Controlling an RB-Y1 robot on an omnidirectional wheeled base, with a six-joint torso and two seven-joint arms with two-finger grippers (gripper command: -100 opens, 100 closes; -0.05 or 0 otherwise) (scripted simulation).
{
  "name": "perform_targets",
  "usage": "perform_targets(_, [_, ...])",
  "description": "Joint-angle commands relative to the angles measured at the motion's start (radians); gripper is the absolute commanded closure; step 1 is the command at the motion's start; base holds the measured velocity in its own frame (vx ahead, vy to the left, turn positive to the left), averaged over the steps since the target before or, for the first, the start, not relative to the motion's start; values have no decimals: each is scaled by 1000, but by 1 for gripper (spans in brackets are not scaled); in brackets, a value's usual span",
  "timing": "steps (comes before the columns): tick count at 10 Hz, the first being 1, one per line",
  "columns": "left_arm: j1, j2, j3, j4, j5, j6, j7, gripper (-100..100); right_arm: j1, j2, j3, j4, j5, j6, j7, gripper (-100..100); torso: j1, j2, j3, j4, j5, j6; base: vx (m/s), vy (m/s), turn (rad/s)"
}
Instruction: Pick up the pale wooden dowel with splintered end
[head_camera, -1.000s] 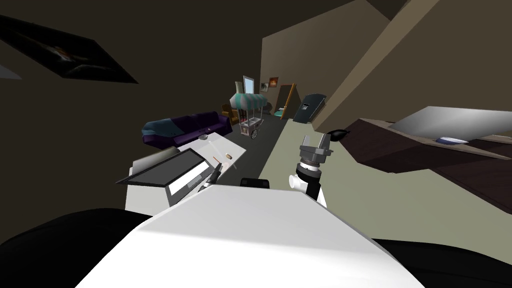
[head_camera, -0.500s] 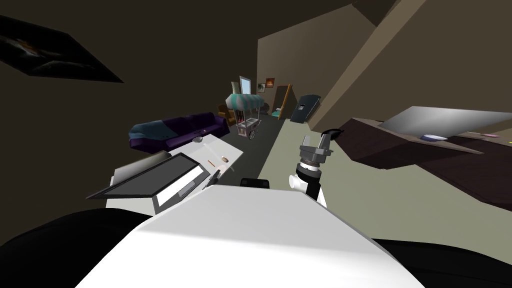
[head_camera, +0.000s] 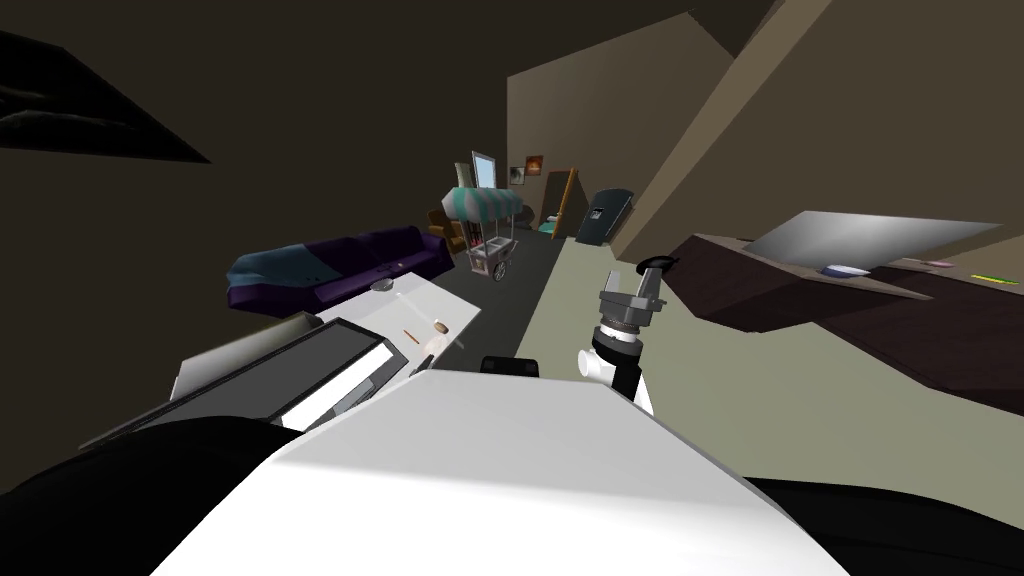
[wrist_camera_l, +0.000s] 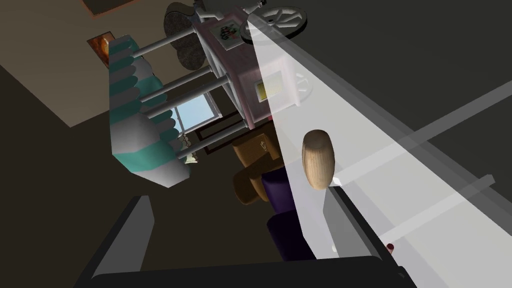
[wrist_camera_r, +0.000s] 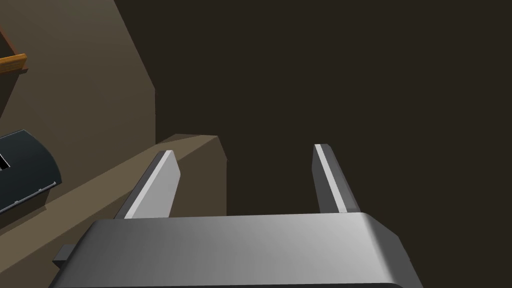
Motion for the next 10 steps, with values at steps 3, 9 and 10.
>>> perform_targets(3, [9,17,2,91,-20,-16,25,-100,0,0,0,0,0,0,0,0,0,0,0,0,0,0,82,-26,-52])
perform_targets(9, [26,48,7,221,-54,-49,67,-100,0,0,0,0,0,0,0,0,1,3,2,1,0,0,76,-15,-49])
perform_targets(10, [34,62,10,257,-70,-64,88,-100,0,0,0,0,0,0,0,0,1,6,3,1,0,0,70,-4,-118])
